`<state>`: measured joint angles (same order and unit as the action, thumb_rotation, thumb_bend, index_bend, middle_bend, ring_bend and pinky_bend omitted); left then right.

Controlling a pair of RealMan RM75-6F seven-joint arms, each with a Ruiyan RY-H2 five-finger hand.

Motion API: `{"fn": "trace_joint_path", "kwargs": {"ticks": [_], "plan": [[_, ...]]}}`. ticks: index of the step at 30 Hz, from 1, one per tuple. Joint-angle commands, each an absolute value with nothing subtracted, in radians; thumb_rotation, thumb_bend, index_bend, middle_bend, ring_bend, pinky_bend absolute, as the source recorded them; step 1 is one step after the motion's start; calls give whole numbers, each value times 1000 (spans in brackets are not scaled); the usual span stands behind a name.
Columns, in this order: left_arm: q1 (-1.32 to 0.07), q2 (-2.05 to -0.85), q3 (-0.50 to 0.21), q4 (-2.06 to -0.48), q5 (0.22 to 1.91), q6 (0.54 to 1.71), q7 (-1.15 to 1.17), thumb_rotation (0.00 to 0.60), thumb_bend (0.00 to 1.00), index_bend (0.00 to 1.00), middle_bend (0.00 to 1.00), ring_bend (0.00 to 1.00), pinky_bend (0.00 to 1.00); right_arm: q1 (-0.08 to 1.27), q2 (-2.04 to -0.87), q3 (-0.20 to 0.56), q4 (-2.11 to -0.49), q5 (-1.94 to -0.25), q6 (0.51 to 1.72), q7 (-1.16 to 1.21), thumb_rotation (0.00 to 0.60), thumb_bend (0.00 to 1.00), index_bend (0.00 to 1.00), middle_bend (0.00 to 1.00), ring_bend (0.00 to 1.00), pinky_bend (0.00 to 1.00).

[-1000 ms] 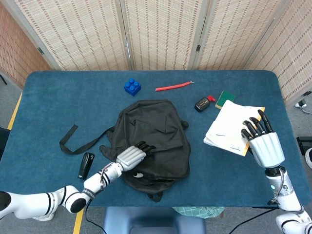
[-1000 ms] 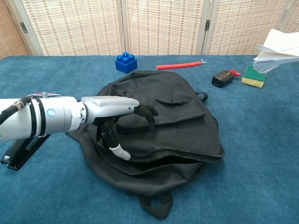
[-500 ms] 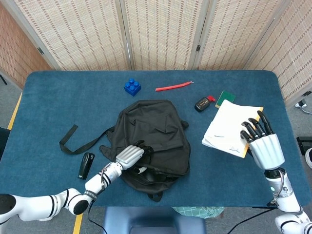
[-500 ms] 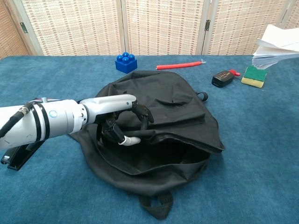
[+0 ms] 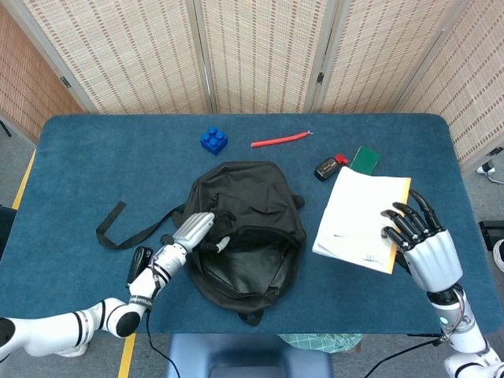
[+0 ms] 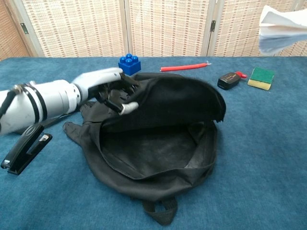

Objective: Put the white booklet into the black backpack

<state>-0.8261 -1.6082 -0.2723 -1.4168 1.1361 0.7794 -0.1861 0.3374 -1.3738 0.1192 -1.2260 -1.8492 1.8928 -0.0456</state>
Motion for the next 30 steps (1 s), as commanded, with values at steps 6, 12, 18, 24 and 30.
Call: {"fn": "trace_joint_path", "kwargs": {"ticks": [6,12,18,24,30], "plan": [[-880,-1558,-376,-1349,961,669,-244,600,598,605,316,288,2,344,-1375,72,-1338,-1946,1908,13,600,392,761,448,330,173],[-938,-1556,-404,-1288,840,610,-220,600,598,603,316,280,1,365,-1413,17,-1418,-1979,1833,84,600,392,762,452,332,188],[-974,-1554,-399,-1276,753,598,-180,600,598,599,316,273,0,397,-1501,-20,-1385,-1970,1726,162,600,393,762,452,332,194],[-986,-1544,-394,-1291,706,595,-169,600,598,595,316,270,0,438,-1612,-14,-1289,-1936,1645,233,600,392,762,452,331,201],[-992,-1536,-388,-1301,682,593,-165,600,598,594,316,264,0,478,-1725,5,-1166,-1888,1579,305,600,392,761,455,339,213]]}}
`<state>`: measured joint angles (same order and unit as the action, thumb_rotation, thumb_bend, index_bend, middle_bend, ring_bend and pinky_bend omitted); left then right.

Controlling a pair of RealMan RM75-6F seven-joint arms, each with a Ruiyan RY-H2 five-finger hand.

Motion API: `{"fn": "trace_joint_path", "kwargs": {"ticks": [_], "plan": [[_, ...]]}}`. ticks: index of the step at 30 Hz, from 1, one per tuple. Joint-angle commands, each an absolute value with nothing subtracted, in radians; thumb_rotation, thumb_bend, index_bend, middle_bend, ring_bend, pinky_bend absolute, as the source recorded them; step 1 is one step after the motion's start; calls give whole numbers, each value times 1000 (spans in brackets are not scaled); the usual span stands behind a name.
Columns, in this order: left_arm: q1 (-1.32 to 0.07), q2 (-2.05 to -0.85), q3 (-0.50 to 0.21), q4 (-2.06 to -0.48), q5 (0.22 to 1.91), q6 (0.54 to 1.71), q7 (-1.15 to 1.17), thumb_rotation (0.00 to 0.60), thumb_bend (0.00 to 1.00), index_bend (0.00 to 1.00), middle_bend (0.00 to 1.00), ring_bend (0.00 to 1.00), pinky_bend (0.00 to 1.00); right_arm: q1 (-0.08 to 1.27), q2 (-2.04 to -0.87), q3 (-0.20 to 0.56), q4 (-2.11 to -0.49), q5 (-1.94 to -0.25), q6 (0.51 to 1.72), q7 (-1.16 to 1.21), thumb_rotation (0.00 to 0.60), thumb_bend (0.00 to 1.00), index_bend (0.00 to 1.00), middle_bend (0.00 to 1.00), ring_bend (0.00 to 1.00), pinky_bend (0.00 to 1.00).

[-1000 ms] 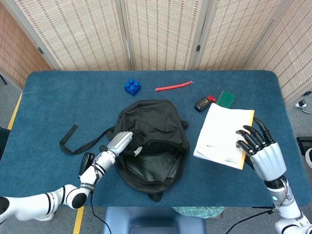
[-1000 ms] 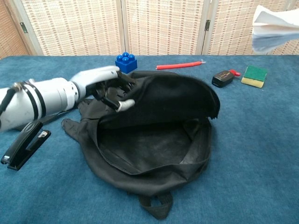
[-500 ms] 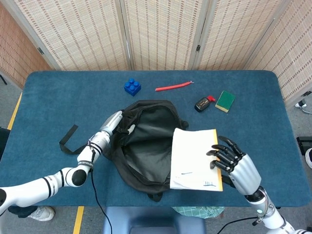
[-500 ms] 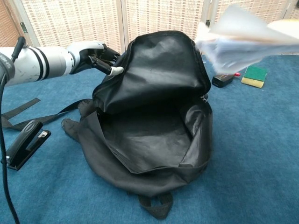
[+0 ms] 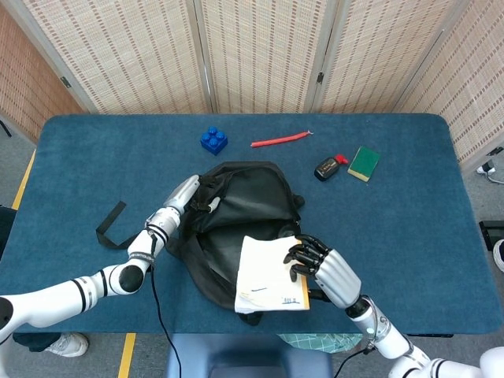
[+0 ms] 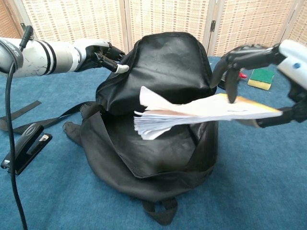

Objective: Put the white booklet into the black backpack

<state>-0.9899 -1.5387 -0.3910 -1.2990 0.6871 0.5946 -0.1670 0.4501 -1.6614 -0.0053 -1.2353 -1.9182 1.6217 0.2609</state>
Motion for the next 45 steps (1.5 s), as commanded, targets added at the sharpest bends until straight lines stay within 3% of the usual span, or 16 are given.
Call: {"fn": "trace_joint_path", "kwargs": {"ticks": [1,15,24,33,45], "plan": [[-993,-1535,-387,-1302,679,592,-164,600,598,594,316,263,0,484,-1742,9,-1144,-1882,1573,314,600,392,762,456,339,216],[-994,-1514,-381,-1320,650,583,-176,600,598,590,316,254,0,601,-2040,26,-684,-1848,1501,433,600,393,761,460,344,236],[-984,-1492,-380,-1338,658,588,-189,600,597,590,316,253,0,675,-2161,12,-394,-1852,1521,408,600,392,762,462,347,236],[-968,-1469,-382,-1360,682,590,-210,600,598,590,314,251,0,707,-2209,13,-259,-1807,1493,330,600,392,766,462,346,227],[-955,-1446,-383,-1394,703,598,-226,600,598,589,311,249,0,718,-2235,5,-207,-1754,1427,190,600,393,770,462,345,203]]}}
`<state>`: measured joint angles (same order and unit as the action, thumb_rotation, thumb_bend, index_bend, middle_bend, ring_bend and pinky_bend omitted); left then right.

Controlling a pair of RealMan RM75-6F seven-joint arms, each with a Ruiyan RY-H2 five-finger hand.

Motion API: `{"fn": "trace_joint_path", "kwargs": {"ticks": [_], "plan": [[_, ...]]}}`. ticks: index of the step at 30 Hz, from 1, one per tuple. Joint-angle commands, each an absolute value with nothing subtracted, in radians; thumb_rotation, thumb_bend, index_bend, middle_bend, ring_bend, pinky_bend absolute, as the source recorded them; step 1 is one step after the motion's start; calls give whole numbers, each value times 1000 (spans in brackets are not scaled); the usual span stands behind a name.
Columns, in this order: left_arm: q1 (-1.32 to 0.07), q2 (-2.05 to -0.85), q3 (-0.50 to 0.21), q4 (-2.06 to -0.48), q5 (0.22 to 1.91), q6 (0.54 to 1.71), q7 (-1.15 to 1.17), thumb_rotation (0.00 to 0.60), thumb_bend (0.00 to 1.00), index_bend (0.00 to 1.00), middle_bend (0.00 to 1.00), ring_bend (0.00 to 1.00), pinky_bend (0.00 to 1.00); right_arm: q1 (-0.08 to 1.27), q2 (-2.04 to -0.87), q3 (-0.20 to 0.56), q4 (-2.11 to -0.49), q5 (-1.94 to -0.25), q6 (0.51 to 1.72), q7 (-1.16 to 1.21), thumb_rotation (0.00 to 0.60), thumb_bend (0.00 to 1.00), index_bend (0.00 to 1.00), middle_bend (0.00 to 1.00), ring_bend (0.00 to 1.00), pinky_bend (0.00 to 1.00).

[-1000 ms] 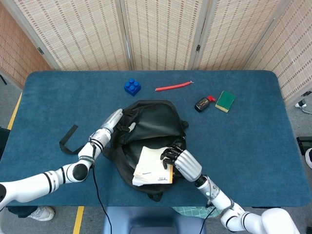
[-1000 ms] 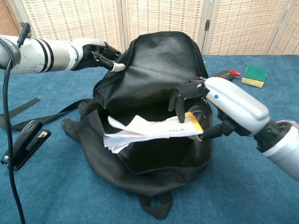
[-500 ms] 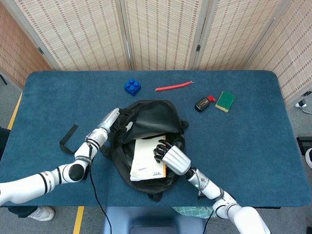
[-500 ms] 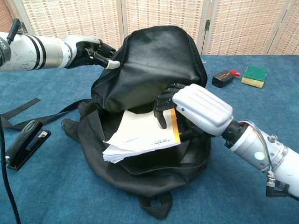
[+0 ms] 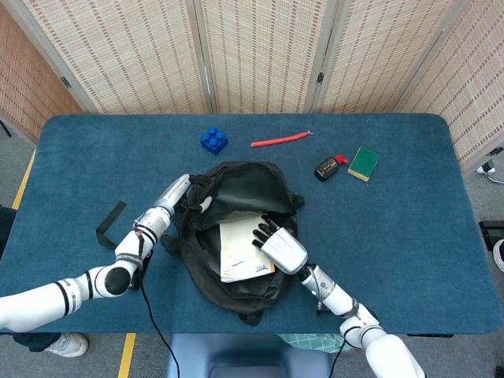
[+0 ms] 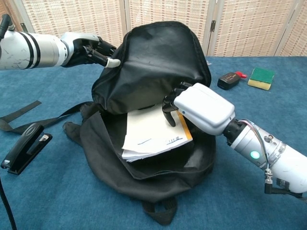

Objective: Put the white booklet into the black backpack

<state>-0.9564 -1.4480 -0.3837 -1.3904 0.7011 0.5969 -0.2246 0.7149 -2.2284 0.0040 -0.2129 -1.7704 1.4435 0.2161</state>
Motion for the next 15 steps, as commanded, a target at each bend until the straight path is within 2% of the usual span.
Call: {"fn": "trace_joint_path", "kwargs": {"ticks": [1,3,6,11,13,15], "plan": [[-955,-1445,-383,-1395,704,598,-226,600,598,589,310,248,0,718,-2236,9,-207,-1747,1421,183,600,393,770,459,341,198],[-955,-1442,-383,-1398,704,598,-228,600,598,587,309,246,0,720,-2237,12,-210,-1735,1415,167,600,393,767,442,330,185],[-955,-1440,-382,-1399,704,598,-230,600,598,581,307,245,0,715,-2232,11,-220,-1724,1411,151,600,392,636,373,286,148],[-958,-1439,-379,-1396,701,597,-231,600,598,568,302,242,0,696,-2214,20,-261,-1696,1411,143,600,382,124,145,127,51],[-960,-1440,-377,-1395,698,597,-230,600,598,565,301,242,0,687,-2204,23,-286,-1687,1417,138,600,341,26,84,75,17],[-962,-1440,-376,-1395,696,597,-228,600,598,560,301,241,0,681,-2192,22,-308,-1683,1421,128,600,282,0,53,48,1]]}}
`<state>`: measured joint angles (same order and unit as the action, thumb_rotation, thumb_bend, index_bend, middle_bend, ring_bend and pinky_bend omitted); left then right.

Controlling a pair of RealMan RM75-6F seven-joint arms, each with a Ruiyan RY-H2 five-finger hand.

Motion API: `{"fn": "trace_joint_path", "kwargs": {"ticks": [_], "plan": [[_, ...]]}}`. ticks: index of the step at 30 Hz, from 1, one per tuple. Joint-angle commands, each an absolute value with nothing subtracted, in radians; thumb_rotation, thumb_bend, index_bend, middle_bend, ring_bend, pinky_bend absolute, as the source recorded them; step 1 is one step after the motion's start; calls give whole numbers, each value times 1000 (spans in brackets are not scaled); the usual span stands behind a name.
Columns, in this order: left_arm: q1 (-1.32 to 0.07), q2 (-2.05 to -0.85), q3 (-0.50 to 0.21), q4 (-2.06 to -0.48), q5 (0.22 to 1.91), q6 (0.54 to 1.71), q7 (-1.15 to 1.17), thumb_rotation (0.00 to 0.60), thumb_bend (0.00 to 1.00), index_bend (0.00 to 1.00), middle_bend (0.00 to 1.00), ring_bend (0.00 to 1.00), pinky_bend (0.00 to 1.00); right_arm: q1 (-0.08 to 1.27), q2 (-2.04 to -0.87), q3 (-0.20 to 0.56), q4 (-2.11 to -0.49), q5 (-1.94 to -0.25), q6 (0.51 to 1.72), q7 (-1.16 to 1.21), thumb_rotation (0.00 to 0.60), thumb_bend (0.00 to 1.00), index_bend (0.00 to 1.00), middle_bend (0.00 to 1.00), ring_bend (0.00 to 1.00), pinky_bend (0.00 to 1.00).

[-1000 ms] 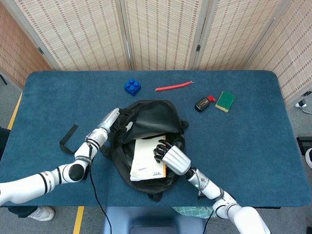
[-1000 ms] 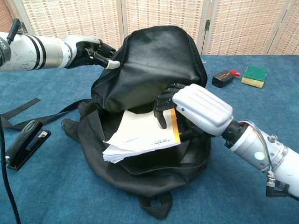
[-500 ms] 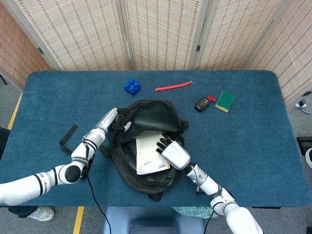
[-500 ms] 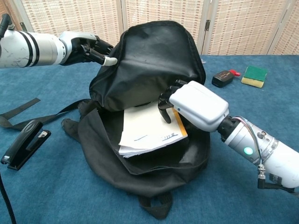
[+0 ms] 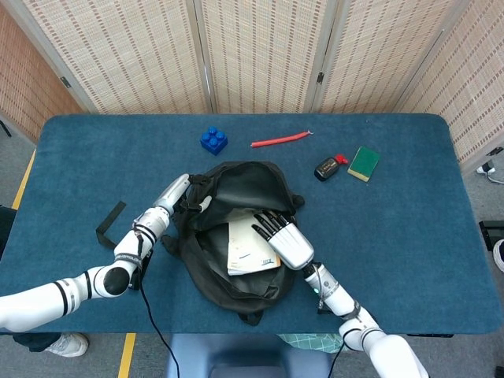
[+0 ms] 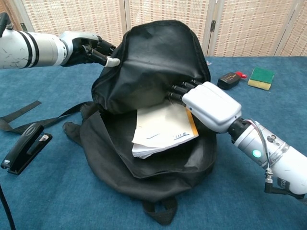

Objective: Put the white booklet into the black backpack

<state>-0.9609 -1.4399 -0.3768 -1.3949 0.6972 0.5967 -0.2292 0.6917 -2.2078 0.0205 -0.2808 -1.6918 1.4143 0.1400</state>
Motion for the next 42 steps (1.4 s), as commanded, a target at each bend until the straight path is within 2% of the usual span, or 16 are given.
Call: {"fn": "trace_joint_path", "kwargs": {"ticks": [1,8,13,21,26,29,32,34,37,42], "plan": [[-963,-1440,-375,-1395,694,596,-227,600,597,557,300,241,0,675,-2183,22,-327,-1679,1421,125,600,257,0,40,38,0],[-972,-1439,-368,-1398,678,599,-216,600,598,539,297,239,0,646,-2101,13,-487,-1671,1430,96,600,162,0,12,10,0],[-978,-1440,-361,-1402,668,604,-205,600,597,534,295,237,0,624,-1991,-7,-684,-1681,1434,42,600,136,0,13,9,0],[-977,-1434,-339,-1424,675,606,-185,600,597,518,286,231,0,562,-1762,-63,-1068,-1719,1474,-23,600,137,25,100,122,34],[-973,-1432,-324,-1439,685,606,-176,600,596,497,272,218,0,525,-1659,-102,-1185,-1744,1473,-154,600,136,42,111,125,39],[-968,-1422,-314,-1456,694,600,-173,600,595,451,253,203,0,501,-1604,-123,-1227,-1768,1497,-168,600,137,47,115,127,40],[-956,-1395,-304,-1490,720,585,-175,600,588,363,218,175,0,463,-1553,-143,-1246,-1796,1553,-164,600,137,64,125,138,55],[-945,-1371,-297,-1521,749,577,-175,600,549,270,183,147,0,429,-1515,-155,-1265,-1804,1595,-157,600,136,80,136,142,64],[-919,-1338,-289,-1567,798,592,-178,600,487,186,149,121,0,382,-1468,-161,-1283,-1803,1650,-144,600,136,92,149,150,76],[-863,-1295,-284,-1621,869,649,-200,600,470,163,141,115,0,335,-1410,-139,-1301,-1768,1682,-121,600,136,97,156,158,89]]}}
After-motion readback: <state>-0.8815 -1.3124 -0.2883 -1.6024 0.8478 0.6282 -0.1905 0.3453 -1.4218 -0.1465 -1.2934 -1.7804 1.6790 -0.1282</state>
